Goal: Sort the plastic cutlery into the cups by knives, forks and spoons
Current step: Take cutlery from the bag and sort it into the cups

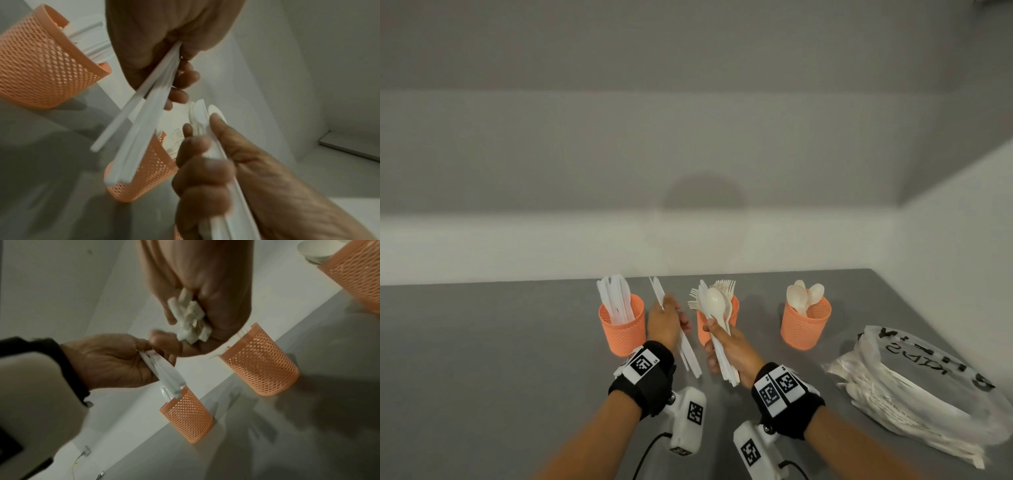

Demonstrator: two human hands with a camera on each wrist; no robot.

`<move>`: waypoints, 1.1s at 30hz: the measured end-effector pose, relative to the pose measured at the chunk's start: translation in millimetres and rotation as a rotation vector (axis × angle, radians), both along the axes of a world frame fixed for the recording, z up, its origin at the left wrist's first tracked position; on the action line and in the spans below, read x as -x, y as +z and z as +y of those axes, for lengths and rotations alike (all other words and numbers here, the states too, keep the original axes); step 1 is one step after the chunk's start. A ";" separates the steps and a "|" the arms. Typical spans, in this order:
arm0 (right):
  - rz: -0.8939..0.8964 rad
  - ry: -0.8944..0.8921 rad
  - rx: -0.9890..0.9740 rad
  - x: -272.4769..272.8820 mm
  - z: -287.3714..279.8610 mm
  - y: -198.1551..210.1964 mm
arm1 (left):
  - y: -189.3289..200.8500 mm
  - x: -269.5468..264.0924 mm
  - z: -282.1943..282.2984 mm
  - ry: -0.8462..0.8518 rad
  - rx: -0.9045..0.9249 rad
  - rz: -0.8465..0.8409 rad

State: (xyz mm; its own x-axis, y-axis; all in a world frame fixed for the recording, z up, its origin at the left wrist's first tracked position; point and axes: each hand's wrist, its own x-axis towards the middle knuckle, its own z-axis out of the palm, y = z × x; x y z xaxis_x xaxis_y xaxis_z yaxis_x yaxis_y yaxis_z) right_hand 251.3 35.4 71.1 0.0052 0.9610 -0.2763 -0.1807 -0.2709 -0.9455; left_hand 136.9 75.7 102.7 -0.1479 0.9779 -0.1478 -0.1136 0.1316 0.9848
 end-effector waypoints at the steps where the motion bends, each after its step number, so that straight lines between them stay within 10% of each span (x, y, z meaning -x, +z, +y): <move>1: -0.006 0.006 -0.005 -0.3 0.0 0.5 | 0.6 2.1 -0.3 -0.015 0.009 -0.018; 16: 0.001 0.084 -0.012 2.3 7.7 3.3 | -9.9 1.3 -3.2 -0.290 0.214 -0.058; 33: 0.090 0.189 0.062 -4.1 25.1 18.4 | 17.9 16.8 28.7 -0.018 0.050 -0.125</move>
